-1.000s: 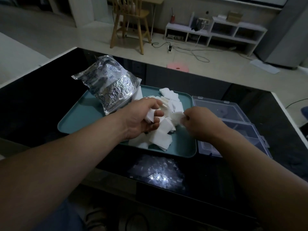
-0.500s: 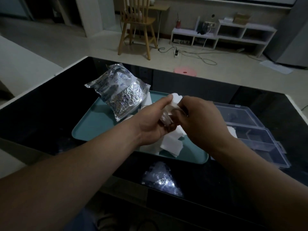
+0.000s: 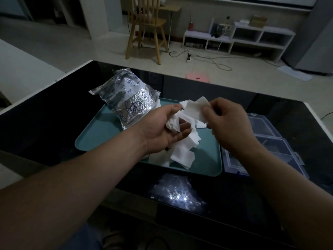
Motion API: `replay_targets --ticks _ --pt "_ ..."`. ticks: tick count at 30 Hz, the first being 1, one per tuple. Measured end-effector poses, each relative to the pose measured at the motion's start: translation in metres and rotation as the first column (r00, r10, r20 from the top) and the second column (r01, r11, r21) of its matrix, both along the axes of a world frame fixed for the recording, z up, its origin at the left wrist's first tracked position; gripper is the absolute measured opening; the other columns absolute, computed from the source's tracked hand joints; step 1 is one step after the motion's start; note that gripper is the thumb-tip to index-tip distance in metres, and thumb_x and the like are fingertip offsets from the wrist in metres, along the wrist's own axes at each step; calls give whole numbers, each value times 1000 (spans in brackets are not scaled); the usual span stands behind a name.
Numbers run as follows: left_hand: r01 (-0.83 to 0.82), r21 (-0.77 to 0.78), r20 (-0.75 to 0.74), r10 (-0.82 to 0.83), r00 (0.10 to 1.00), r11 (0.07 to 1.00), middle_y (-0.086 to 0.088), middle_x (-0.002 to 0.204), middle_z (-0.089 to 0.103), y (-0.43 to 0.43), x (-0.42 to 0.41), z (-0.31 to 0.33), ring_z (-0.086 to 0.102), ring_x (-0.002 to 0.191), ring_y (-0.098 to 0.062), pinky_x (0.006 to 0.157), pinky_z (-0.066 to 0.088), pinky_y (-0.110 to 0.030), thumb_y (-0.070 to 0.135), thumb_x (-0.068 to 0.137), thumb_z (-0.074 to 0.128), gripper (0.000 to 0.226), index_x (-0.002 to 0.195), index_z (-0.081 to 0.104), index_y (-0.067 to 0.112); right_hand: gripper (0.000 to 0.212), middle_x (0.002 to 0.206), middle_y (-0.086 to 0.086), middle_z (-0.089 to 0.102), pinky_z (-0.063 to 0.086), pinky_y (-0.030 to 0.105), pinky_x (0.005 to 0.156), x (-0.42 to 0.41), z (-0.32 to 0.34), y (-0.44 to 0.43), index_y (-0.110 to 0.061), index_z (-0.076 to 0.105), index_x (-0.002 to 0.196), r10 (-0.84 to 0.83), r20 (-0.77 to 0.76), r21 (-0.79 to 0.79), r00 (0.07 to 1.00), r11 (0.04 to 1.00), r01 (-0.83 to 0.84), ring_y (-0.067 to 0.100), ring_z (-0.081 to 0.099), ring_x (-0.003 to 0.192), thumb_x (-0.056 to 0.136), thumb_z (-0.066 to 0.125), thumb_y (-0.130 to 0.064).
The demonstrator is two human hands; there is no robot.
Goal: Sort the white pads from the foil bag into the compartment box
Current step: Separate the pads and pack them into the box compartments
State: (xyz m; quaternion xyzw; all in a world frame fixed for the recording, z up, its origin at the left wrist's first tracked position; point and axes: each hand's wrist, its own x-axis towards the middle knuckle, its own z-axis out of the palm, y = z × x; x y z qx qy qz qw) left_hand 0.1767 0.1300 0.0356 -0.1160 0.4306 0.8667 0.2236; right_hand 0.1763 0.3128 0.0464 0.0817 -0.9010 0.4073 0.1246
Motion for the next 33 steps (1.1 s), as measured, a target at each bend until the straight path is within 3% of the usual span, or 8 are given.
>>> replay_targets --ticks 8,12,15,19,23,28,31,33 --pt "35 -33 -40 -37 999 999 -8 80 55 -4 -4 -4 53 67 -19 49 47 -24 12 97 44 24 116 58 19 19 80 9 72 60 42 67 -8 -12 4 -13 74 88 -30 416 233 909 969 -75 25 68 70 97 62 -23" --pt "23 -72 -57 -27 998 997 -7 80 53 -3 -4 -6 51 65 -18 49 43 -23 10 95 45 23 114 57 17 13 90 4 73 62 49 82 -16 -23 4 -17 74 99 -47 384 332 922 939 -90 24 70 83 94 66 -26" --pt "22 -75 -55 -26 998 997 -7 79 56 -4 -6 -8 53 66 -18 51 47 -23 14 99 48 16 110 59 18 36 122 2 66 57 42 93 -15 -28 4 -20 63 128 -72 287 414 955 909 -56 19 63 105 96 68 -36" --pt "101 -48 -40 -103 994 994 -9 93 60 -1 -7 -10 56 75 -17 65 59 -30 34 102 58 21 115 59 18 44 127 -9 59 47 27 94 -2 -11 0 -28 58 126 146 30 217 989 965 -149 9 54 116 92 66 -55" --pt "260 -36 -102 -262 960 965 -11 135 40 3 -4 -11 43 119 -24 91 45 -31 59 100 49 69 148 45 9 54 116 -7 59 47 17 81 11 1 -13 -23 57 116 389 117 171 914 898 -404 10 56 101 77 78 -54" --pt "326 46 -113 -319 941 944 -6 95 58 -1 0 -10 53 79 -13 68 56 -25 53 105 39 48 124 62 17 42 108 -8 62 45 9 77 11 2 -9 -18 54 104 418 129 48 899 903 -426 3 58 96 80 88 -27" --pt "325 30 -136 -318 938 945 -6 92 51 -1 0 -11 51 82 -14 69 56 -27 53 105 40 47 136 54 21 44 114 -13 61 41 3 80 13 5 -8 -29 52 101 436 140 23 889 896 -443 -7 55 102 78 89 -28" --pt "333 30 -136 -326 936 943 -5 94 56 1 0 -11 55 82 -14 70 57 -27 54 105 39 48 135 56 22 42 109 -1 63 48 14 75 13 3 -10 -19 54 102 447 129 21 885 891 -453 7 59 93 79 89 -24"
